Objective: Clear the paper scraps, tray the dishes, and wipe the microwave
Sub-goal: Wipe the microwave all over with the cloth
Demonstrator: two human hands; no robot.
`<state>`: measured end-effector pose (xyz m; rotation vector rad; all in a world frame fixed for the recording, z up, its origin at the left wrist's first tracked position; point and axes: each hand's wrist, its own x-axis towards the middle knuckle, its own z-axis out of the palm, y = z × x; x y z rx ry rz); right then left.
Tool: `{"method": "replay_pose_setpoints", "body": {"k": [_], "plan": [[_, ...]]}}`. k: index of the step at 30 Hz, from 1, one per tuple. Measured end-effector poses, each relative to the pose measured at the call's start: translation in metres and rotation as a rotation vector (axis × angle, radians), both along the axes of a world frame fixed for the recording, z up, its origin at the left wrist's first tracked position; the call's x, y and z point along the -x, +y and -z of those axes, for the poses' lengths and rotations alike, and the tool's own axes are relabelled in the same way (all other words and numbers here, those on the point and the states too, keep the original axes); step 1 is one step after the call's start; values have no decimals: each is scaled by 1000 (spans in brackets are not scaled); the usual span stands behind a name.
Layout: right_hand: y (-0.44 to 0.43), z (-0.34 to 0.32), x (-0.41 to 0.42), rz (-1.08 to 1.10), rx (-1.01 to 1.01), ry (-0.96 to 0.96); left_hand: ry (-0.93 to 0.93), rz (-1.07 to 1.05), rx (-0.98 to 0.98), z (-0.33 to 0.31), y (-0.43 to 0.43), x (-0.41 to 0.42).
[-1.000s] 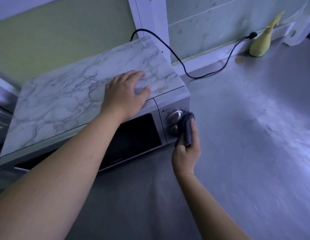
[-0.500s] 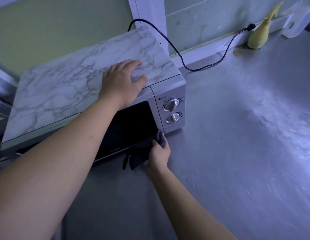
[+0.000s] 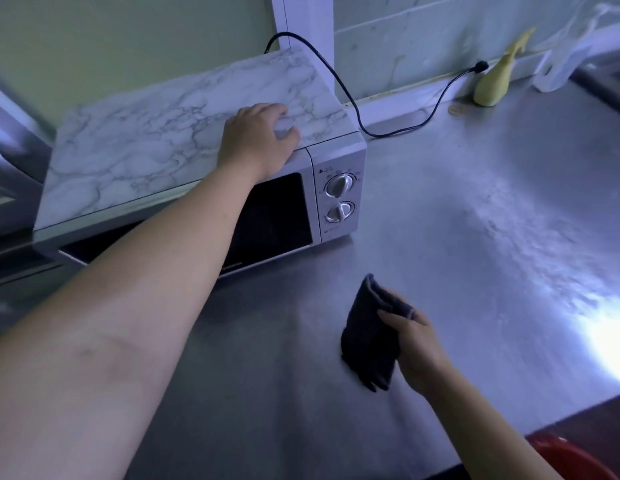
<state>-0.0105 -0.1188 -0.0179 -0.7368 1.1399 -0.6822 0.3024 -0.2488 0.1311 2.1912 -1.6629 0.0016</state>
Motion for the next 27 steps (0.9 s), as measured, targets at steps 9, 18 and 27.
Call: {"method": "replay_pose_setpoints", "body": {"k": [9,18,27], "plan": [[5,-18,81,85,171,201,66,61,314,-1,61,51],[21,8,93,-299,936,734,976,-301,8,149,247,164],[35,16,69,-1094,521,922,1352,-705,-24,165,308,131]]}}
